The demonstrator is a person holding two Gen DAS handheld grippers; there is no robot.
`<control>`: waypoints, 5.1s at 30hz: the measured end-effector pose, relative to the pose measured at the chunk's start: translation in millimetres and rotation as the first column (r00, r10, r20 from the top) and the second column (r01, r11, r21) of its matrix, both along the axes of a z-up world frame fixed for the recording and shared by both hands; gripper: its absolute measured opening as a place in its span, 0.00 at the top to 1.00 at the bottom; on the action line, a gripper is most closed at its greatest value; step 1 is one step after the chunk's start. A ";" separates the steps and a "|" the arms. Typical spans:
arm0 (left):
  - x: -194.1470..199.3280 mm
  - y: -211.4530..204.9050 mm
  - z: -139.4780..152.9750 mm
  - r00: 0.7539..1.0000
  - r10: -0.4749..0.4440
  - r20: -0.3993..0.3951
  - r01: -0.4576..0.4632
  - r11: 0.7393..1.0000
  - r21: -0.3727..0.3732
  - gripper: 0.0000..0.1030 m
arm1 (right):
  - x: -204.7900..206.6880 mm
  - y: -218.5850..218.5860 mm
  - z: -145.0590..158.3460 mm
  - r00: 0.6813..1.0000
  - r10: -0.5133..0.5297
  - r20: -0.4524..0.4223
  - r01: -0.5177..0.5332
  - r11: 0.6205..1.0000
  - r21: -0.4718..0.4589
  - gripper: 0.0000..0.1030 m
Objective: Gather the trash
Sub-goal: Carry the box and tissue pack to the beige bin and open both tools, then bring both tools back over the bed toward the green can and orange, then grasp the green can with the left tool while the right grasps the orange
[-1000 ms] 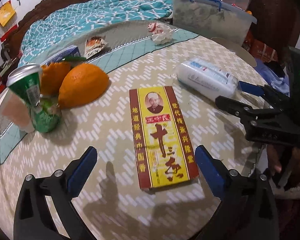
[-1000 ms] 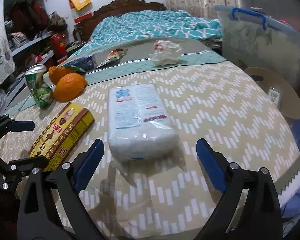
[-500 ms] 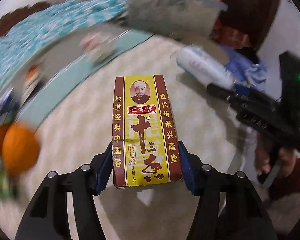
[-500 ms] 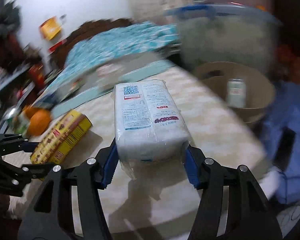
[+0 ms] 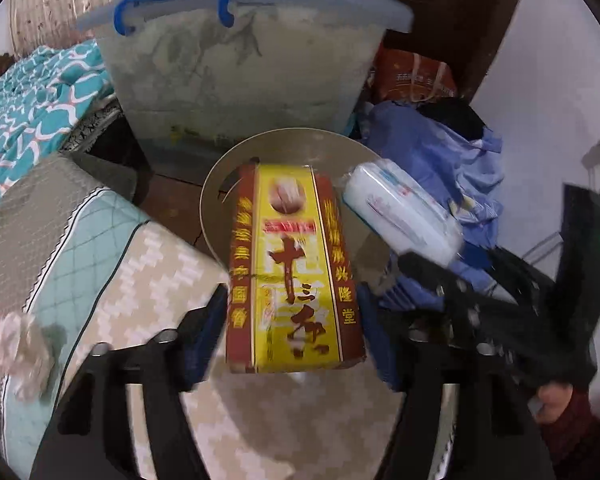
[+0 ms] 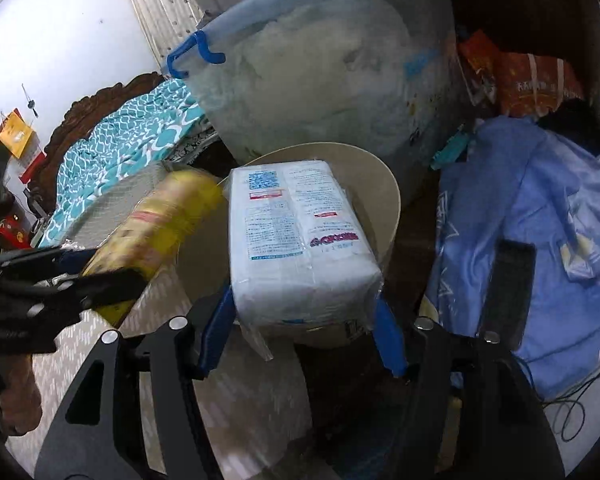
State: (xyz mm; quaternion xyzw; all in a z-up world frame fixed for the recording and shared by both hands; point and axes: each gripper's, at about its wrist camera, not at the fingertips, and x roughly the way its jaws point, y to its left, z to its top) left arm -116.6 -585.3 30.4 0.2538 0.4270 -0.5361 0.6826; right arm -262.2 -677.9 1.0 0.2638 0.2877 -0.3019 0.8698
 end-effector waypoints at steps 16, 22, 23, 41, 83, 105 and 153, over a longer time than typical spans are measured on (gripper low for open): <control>9.5 164.1 -0.1 0.969 0.230 0.087 -0.224 0.972 -0.076 0.15 | 1.2 49.1 18.8 0.993 0.057 0.104 -0.057 0.998 0.001 0.28; 20.4 262.6 -9.4 0.893 0.419 0.163 -0.407 0.907 -0.103 0.14 | 34.9 110.8 16.2 0.980 0.172 0.097 -0.174 0.985 0.017 0.27; 21.9 277.7 -9.4 0.877 0.450 0.168 -0.436 0.893 -0.114 0.14 | 39.4 121.0 14.4 0.978 0.184 0.099 -0.187 0.982 0.028 0.26; 16.8 409.2 -0.5 0.727 0.658 0.196 -0.612 0.751 -0.248 0.14 | 95.1 253.3 2.2 0.937 0.347 -0.049 -0.346 0.938 0.033 0.24; 2.0 442.2 11.6 0.650 0.728 0.217 -0.627 0.675 -0.388 0.14 | 121.2 285.2 3.3 0.932 0.362 -0.032 -0.363 0.931 -0.046 0.20; 0.8 463.2 19.0 0.656 0.740 0.151 -0.618 0.640 -0.456 0.14 | 113.0 292.3 8.8 0.913 0.409 0.007 -0.407 0.909 -0.092 0.19; 34.2 545.4 5.0 0.660 0.749 -0.062 -0.711 0.595 -0.376 0.78 | 222.7 380.4 10.9 0.642 0.751 -0.155 -0.765 0.641 -0.061 0.17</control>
